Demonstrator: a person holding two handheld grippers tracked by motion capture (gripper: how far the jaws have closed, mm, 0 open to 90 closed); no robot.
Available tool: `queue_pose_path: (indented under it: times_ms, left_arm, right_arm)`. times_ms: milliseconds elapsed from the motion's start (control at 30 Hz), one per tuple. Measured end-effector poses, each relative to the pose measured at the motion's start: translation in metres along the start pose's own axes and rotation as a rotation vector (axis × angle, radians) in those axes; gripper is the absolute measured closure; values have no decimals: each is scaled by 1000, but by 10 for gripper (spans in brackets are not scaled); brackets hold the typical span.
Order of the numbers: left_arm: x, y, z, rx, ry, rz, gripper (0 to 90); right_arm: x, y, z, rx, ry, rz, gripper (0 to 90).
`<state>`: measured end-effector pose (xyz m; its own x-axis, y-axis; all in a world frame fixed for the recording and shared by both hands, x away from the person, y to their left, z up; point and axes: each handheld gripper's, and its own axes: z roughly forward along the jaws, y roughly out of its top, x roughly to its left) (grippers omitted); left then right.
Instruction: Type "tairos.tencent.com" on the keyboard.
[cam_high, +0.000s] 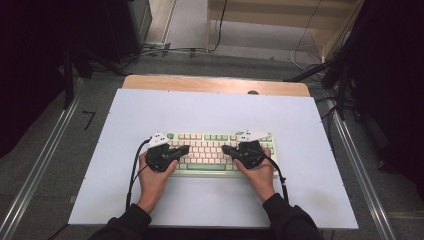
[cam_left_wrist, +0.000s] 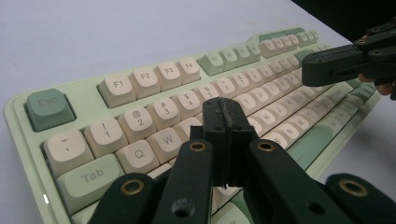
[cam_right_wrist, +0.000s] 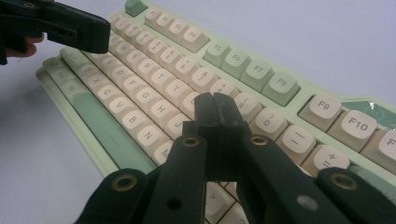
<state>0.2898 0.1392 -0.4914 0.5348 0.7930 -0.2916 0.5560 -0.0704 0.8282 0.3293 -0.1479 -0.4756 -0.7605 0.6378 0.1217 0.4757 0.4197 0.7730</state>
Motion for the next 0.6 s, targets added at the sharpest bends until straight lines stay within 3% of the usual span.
queue_pose_path:
  times_ms: [600]
  left_arm:
    - [1,-1,0,3,3,-2,900]
  right_arm:
    - [10,-3,1,13,27,-19,882]
